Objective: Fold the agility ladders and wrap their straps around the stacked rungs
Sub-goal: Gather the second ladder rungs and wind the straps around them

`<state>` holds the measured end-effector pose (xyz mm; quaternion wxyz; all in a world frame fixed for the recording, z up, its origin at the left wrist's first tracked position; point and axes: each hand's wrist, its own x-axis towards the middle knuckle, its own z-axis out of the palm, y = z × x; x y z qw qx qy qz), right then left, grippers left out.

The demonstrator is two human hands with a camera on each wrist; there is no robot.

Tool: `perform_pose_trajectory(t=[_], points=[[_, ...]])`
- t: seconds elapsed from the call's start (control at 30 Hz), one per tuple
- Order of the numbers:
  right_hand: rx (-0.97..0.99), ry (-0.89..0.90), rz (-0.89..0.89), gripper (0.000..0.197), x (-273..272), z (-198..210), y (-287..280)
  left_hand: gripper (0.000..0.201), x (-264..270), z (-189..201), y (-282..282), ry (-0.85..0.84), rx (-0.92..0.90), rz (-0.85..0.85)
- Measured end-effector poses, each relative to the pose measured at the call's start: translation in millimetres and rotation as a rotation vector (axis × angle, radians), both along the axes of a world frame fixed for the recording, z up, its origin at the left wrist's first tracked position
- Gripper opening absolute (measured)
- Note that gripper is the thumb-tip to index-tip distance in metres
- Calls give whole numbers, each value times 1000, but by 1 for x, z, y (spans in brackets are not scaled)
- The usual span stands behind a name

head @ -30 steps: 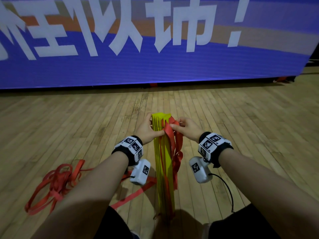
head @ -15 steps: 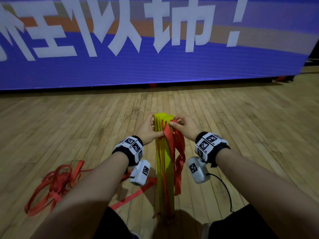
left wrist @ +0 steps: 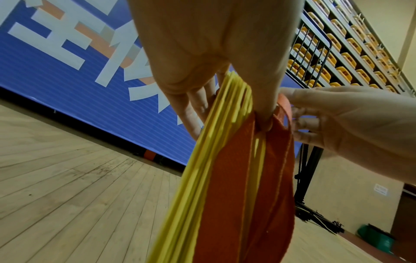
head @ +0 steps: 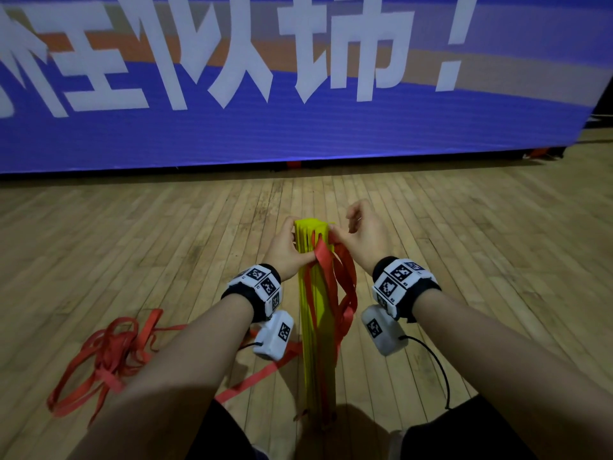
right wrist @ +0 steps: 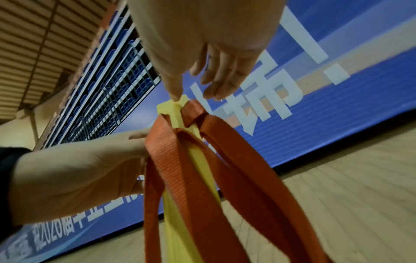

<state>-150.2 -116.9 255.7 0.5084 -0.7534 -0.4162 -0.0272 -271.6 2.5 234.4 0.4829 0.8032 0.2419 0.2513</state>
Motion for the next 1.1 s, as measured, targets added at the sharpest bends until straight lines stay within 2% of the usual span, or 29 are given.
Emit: perform_pose_trajectory(t=[0.1,0.2,0.3,0.37,0.5,0.57,0.7,0.8,0.87,0.93,1.1], points=[[-154,64,186,14,-1,4,-6,54,-2,-1,1,-8,1,3],[-270,139,339,21,0,5,-10,55,-4,0,4,-14,4,10],[-381,127,373,24,2,1,-6,55,-4,0,4,-7,12,19],[-394,121,373,17,3,-3,-3,59,-4,1,3,10,12,19],[-368,49,389,8,5,-5,-2,87,-4,-3,8,44,-49,-25],[-363,47,412,5,6,-5,-3,90,-6,1,9,74,-77,-65],[-359,37,440,7,8,-5,-5,67,-6,17,4,87,-250,-143],[-380,53,462,6,6,-3,-6,40,-4,17,1,14,-329,-92],[-389,77,477,9,4,-2,-5,30,-3,14,2,-34,-293,-22],[-399,101,473,9,4,-3,-3,28,-2,12,4,-47,-220,26],[-395,209,485,17,5,-1,-2,23,-3,10,8,-84,-167,35]])
